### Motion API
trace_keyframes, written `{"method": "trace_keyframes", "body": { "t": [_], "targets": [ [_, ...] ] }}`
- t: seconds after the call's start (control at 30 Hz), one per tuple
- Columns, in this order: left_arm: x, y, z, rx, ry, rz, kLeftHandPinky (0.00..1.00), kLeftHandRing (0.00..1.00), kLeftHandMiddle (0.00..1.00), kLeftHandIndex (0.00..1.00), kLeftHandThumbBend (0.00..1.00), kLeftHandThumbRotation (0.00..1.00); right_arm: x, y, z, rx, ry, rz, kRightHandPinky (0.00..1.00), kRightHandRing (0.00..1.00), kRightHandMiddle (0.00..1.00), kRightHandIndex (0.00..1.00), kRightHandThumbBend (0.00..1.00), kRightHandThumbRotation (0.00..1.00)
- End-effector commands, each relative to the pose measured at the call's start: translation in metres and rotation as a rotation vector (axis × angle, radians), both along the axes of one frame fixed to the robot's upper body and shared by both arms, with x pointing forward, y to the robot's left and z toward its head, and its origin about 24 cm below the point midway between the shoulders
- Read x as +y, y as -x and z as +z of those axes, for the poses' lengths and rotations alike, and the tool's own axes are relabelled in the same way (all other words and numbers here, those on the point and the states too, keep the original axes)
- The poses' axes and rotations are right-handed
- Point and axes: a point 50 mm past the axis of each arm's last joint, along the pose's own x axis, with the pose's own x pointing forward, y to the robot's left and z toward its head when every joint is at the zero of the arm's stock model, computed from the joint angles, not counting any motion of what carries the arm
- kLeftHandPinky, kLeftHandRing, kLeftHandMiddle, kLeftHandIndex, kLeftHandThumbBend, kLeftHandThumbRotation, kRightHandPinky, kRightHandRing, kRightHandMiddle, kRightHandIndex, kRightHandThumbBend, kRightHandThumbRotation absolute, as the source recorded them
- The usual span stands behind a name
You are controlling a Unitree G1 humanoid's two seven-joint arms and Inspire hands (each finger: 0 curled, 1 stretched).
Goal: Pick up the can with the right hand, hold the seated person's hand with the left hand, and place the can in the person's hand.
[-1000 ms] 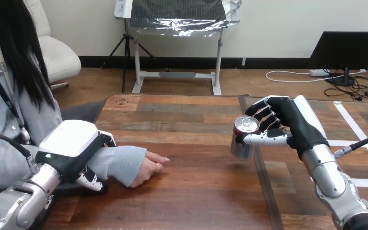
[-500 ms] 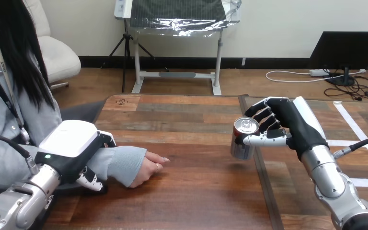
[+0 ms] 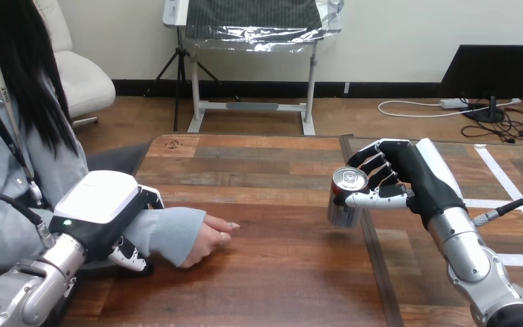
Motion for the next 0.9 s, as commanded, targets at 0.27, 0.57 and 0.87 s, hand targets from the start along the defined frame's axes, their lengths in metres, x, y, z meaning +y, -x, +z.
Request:
{"method": "trace_keyframes", "body": {
  "t": [0.27,0.57,0.87],
  "targets": [
    [-0.0056,-0.0102,0.0137,-0.076,0.055,-0.004,0.43,0.45,0.48,0.5,0.96,0.0,0.0053,-0.0124,0.022,-0.091,-0.021,0.015,0.38,0.43,0.51,0.54,0.77,0.0],
    [-0.0065,-0.0104,0.0141,-0.082,0.065,-0.016,0.41,0.43,0.46,0.48,0.96,0.0,0.0054,-0.0124,0.0238,-0.102,-0.015,0.023,0.37,0.42,0.5,0.54,0.77,0.0],
    [-0.0074,-0.0108,0.0149,-0.081,0.064,-0.022,0.39,0.42,0.45,0.48,0.95,0.0,0.0038,-0.0123,0.0242,-0.101,-0.018,0.022,0.37,0.43,0.5,0.54,0.76,0.0]
  ]
}}
